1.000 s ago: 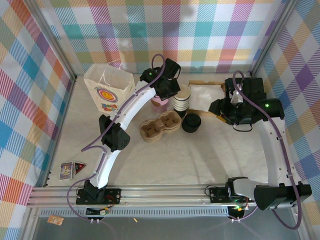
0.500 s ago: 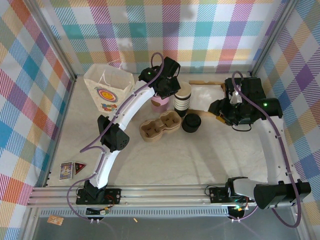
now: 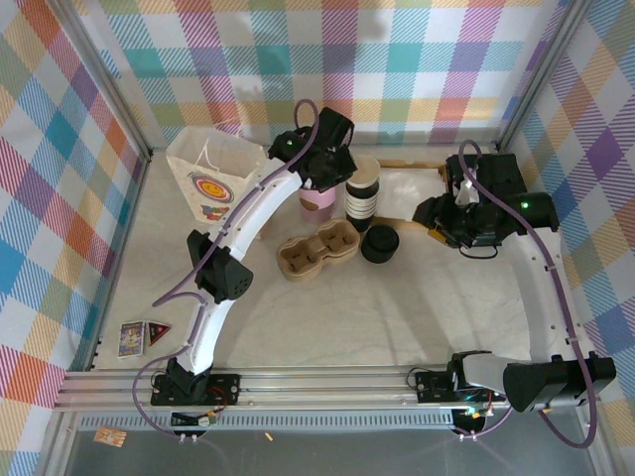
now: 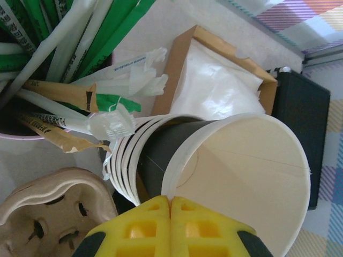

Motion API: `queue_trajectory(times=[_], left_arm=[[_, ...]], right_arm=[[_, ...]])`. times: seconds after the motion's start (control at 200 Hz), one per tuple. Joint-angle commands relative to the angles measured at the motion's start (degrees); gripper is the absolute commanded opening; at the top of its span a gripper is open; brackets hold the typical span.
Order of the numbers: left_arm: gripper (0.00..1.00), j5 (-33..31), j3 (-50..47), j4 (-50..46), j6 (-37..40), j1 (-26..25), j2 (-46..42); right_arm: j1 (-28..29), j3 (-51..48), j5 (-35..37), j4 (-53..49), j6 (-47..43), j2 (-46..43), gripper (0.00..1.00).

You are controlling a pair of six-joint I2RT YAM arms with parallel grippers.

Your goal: Pack the takeout coffee

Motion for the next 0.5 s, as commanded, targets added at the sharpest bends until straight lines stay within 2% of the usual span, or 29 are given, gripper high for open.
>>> queue_trajectory(times=[0.0, 0.34, 0.495], left_arm=[[0.00, -0.54, 1.88, 0.54, -0.42, 0.54, -3.19], [0.00, -1.82, 1.83, 0.81, 0.99, 0.54, -5.53], [0.00, -2.60, 1.88, 0.55, 1.69, 0.54, -7.18]], right_arm=[[0.22, 1.92, -1.16, 0.73, 0.73, 0.09, 0.51], [0.21, 1.58, -1.14, 1.16, 1.97, -0.37, 0.50], [0.22, 1.76, 1.01, 1.18, 2.26, -0.32, 0.49]])
